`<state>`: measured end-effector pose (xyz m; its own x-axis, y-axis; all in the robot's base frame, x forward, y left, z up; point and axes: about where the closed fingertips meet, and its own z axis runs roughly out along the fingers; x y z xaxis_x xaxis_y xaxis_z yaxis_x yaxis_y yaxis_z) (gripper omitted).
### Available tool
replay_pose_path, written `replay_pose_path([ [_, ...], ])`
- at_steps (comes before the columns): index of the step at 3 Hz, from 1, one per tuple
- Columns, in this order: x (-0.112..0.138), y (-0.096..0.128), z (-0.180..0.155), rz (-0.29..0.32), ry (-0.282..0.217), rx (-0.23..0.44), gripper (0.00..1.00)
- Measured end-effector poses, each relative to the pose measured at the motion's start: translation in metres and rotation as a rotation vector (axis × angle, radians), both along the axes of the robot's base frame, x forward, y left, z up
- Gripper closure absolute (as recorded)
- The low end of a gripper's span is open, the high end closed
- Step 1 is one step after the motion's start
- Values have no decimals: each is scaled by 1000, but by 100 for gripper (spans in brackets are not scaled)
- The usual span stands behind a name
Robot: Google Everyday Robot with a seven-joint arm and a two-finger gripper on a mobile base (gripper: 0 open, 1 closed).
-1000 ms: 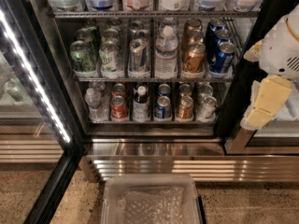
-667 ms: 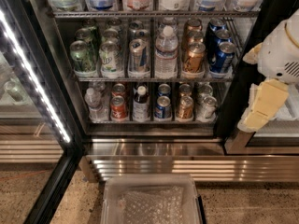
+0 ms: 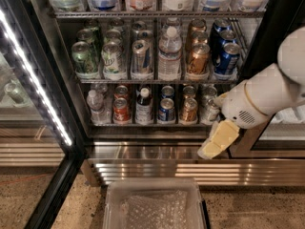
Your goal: Pick coke can from bottom shelf of fridge
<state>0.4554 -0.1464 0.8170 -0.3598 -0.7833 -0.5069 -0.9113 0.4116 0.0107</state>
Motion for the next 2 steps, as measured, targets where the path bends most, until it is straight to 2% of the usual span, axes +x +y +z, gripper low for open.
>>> replay_pose_path([
  [1, 23, 46, -51, -17, 15, 172, 0],
  [2, 36, 50, -53, -43, -15, 191, 0],
])
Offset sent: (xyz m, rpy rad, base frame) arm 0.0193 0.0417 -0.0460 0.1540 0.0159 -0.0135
